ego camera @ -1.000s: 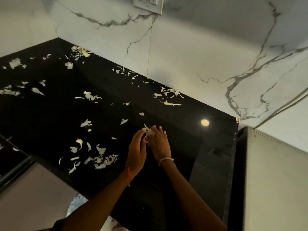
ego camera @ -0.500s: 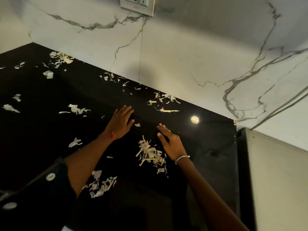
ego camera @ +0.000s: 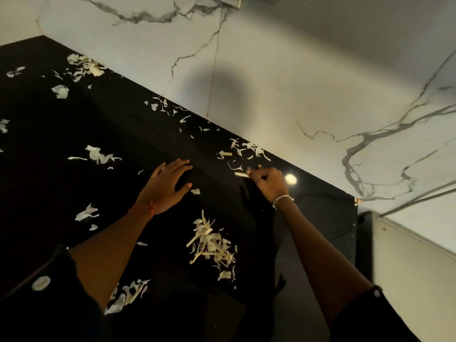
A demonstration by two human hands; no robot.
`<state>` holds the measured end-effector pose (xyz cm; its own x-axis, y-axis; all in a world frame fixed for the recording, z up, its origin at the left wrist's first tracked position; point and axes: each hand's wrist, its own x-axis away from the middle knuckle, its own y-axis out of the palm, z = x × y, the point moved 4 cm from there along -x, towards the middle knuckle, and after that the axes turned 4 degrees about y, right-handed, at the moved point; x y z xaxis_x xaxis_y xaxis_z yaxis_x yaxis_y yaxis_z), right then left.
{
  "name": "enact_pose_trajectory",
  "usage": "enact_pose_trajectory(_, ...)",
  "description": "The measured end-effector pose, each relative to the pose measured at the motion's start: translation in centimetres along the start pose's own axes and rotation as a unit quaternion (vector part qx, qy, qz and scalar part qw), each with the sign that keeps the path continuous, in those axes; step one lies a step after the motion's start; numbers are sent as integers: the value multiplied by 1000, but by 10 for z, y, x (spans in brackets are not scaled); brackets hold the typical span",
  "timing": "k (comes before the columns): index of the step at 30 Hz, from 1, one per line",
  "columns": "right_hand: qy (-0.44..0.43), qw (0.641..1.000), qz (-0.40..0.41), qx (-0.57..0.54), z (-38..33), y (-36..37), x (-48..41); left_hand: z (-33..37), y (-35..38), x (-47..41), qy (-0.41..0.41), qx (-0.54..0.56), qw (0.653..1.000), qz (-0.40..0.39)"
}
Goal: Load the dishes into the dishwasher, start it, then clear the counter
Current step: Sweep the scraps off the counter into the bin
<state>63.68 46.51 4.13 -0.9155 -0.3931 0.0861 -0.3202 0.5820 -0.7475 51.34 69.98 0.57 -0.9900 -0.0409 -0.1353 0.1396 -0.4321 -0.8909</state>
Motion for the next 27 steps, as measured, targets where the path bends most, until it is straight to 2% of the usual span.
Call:
enact_pose_trajectory(2, 4, 983, 99, -153, -3, -9, -1, -2, 1, 0, -2, 0, 1000, 6)
enact_pose_trajectory(4, 25, 964, 160, -209, 1, -15, -10, -3, 3, 0, 1, 1, 1000, 8)
enact_pose_trajectory(5, 30, 970, 146, -193, 0, -15, -16, -4, 4, -1, 2, 1, 1000, 8)
enact_pose_trajectory(8, 32, 997, 53, -49, 3, -7, -32, -4, 3, -1, 1, 4, 1000, 15)
enact_pose_trajectory(10, 24, 995, 86, -40, 4, -9, -36, -4, 2, 0, 0, 10, 1000, 22)
enact_pose_trajectory(13, 0, 979, 174, -107, 3, -17, -43, -3, 2, 0, 0, 13, 999, 31)
enact_pose_trajectory(18, 14, 991, 90, -94, -1, -3, -54, -4, 2, -1, -2, 9, 1000, 25)
enact_pose_trajectory(21, -22, 982, 143, -124, -3, -2, -52, -4, 2, 0, -1, 6, 1000, 28)
enact_pose_trajectory(22, -32, 983, 133, -120, -6, -1, -54, -4, 2, 0, -2, 8, 1000, 26)
enact_pose_trajectory(25, -38, 999, 23, -6, -13, 12, -64, -4, 2, 0, -4, 7, 1000, 18)
enact_pose_trajectory(27, -37, 999, 19, 3, -16, 15, -66, -3, 1, -1, -7, 7, 1000, 14)
